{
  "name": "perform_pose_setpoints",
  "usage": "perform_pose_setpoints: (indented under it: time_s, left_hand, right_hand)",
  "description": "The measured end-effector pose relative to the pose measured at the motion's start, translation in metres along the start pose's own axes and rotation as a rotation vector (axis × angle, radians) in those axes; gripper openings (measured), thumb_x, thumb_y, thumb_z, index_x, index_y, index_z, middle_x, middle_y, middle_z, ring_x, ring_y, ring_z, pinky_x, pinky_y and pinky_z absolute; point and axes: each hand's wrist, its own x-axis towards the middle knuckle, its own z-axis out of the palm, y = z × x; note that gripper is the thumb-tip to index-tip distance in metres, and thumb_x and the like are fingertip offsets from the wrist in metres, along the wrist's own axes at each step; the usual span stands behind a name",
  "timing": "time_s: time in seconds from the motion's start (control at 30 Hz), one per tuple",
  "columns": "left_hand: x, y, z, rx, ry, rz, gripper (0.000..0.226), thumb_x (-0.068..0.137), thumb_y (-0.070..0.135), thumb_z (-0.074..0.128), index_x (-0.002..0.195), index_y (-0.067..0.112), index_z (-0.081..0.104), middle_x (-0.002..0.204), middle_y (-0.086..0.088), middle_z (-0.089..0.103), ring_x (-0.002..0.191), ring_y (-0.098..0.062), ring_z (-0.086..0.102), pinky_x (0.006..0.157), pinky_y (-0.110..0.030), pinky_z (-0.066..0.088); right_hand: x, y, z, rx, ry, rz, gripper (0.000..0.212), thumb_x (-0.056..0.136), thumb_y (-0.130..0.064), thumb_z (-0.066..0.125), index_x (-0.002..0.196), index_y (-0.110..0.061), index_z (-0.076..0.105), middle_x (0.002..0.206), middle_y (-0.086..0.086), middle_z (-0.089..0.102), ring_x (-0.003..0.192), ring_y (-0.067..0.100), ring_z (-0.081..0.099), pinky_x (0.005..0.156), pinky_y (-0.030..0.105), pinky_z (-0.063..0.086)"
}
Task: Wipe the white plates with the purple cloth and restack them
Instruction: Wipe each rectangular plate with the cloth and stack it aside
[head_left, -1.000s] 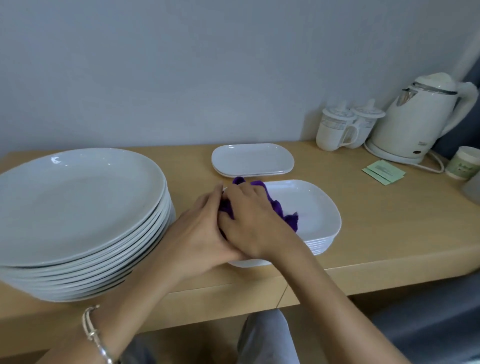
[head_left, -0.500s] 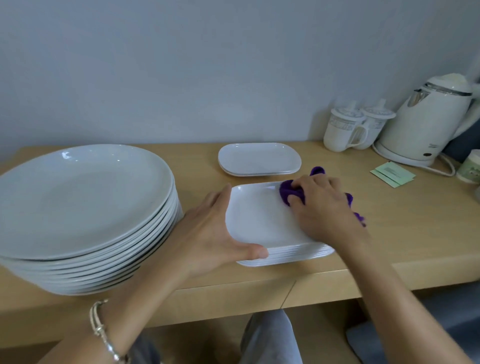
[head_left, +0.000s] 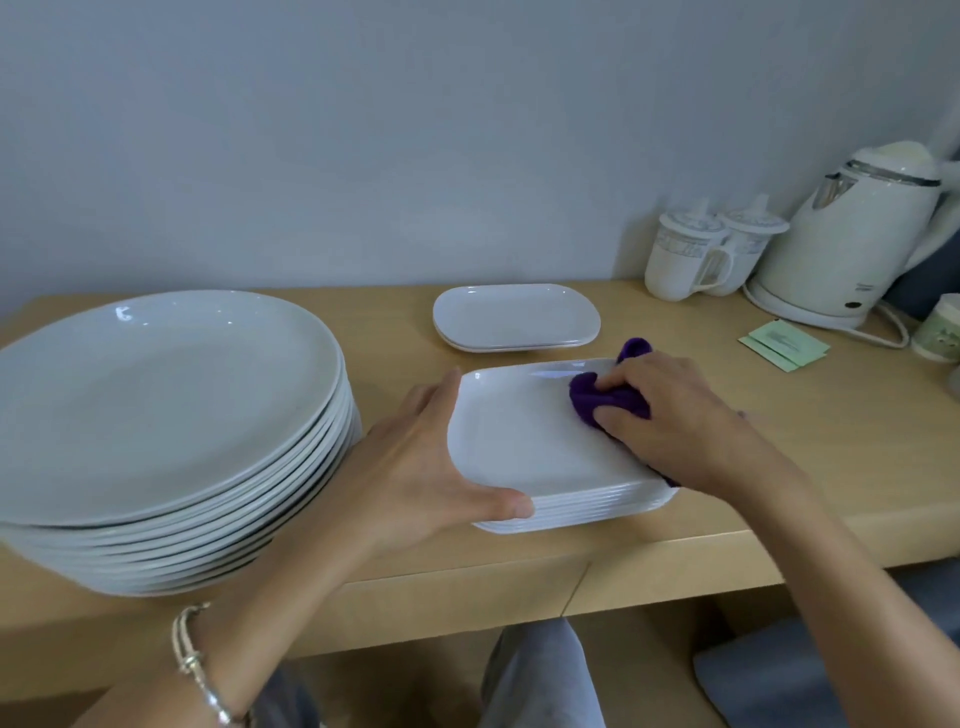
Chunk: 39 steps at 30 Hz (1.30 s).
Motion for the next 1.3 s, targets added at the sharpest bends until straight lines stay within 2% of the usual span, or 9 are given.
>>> perform_pose_setpoints:
  time_s: [0.17,0.33,0.43,0.57,0.77,1.03,1.13,1.23,1.3]
  left_hand:
    - [0.000,0.001,0.000,-0.042,-0.007,0.015,0.093,0.038,0.072,0.071,0.120,0.042,0.038,0.118,0.024,0.043,0.109,-0.007,0.050,0.083,-0.034,0.050]
    - [0.000,0.001,0.002,-0.039,0.007,0.022,0.134,0.035,0.076,0.069,0.152,0.038,0.014,0.132,0.026,0.032,0.119,0.003,0.047,0.094,-0.022,0.042]
    - [-0.001,0.001,0.001,-0.008,-0.005,0.000,0.127,0.040,0.074,0.073,0.148,0.034,0.021,0.139,0.021,0.034,0.123,-0.004,0.046,0.089,-0.026,0.044]
    - [-0.001,0.003,-0.003,0.003,-0.028,-0.016,0.102,0.037,0.074,0.068,0.127,0.039,0.035,0.122,0.021,0.040,0.110,-0.012,0.052,0.085,-0.038,0.051]
    - [-0.002,0.001,-0.001,0.015,-0.031,-0.017,0.115,0.041,0.075,0.069,0.142,0.039,0.026,0.135,0.022,0.034,0.118,-0.012,0.049,0.086,-0.035,0.049]
    - [0.004,-0.004,0.007,-0.144,0.047,0.067,0.098,0.040,0.064,0.081,0.125,0.042,0.038,0.120,0.020,0.052,0.105,-0.004,0.058,0.083,-0.038,0.055]
    - [0.004,-0.006,0.009,-0.129,0.074,0.072,0.113,0.040,0.064,0.082,0.139,0.038,0.034,0.125,0.021,0.048,0.106,-0.001,0.058,0.090,-0.031,0.053]
    - [0.001,-0.002,0.003,-0.059,0.022,0.007,0.141,0.036,0.071,0.075,0.154,0.038,0.005,0.127,0.026,0.030,0.115,0.003,0.044,0.093,-0.022,0.041]
    - [0.000,-0.001,0.001,-0.042,0.006,0.000,0.126,0.033,0.073,0.072,0.143,0.043,0.018,0.125,0.024,0.034,0.113,-0.002,0.046,0.087,-0.027,0.045]
  right_hand:
    - [0.017,-0.042,0.030,-0.049,0.036,0.040,0.040,0.094,-0.036,0.046,0.132,-0.023,0.044,0.136,0.007,0.039,0.127,0.030,0.027,0.107,0.038,0.023]
    - [0.001,-0.087,0.046,0.100,-0.091,-0.211,0.043,0.094,-0.033,0.045,0.135,-0.020,0.040,0.133,0.002,0.038,0.124,0.025,0.028,0.104,0.036,0.029]
    - [-0.004,-0.070,0.034,0.130,-0.103,-0.231,0.039,0.092,-0.031,0.050,0.130,-0.029,0.047,0.130,-0.004,0.040,0.123,0.019,0.028,0.099,0.028,0.028]
    - [0.000,-0.016,0.010,-0.074,-0.013,-0.067,0.036,0.087,-0.029,0.055,0.123,-0.030,0.055,0.123,-0.002,0.047,0.121,0.024,0.037,0.097,0.030,0.029]
    - [0.015,0.014,-0.007,-0.075,0.160,0.206,0.038,0.090,-0.025,0.055,0.128,-0.024,0.054,0.129,0.008,0.046,0.120,0.029,0.035,0.101,0.038,0.030]
    - [0.016,-0.081,0.060,-0.129,0.081,-0.099,0.041,0.092,-0.036,0.041,0.129,-0.019,0.048,0.132,0.008,0.045,0.117,0.035,0.040,0.100,0.045,0.035]
    - [0.012,-0.088,0.061,-0.022,0.038,-0.246,0.043,0.081,-0.041,0.035,0.109,-0.017,0.057,0.111,0.003,0.056,0.101,0.031,0.049,0.092,0.041,0.037]
    - [0.000,-0.071,0.042,0.205,-0.036,-0.406,0.025,0.082,-0.035,0.051,0.091,-0.018,0.068,0.086,-0.003,0.062,0.084,0.018,0.050,0.080,0.028,0.033]
    - [-0.011,-0.058,0.024,0.261,-0.147,-0.427,0.020,0.082,-0.035,0.058,0.093,-0.026,0.072,0.085,-0.006,0.065,0.087,0.013,0.054,0.082,0.031,0.040]
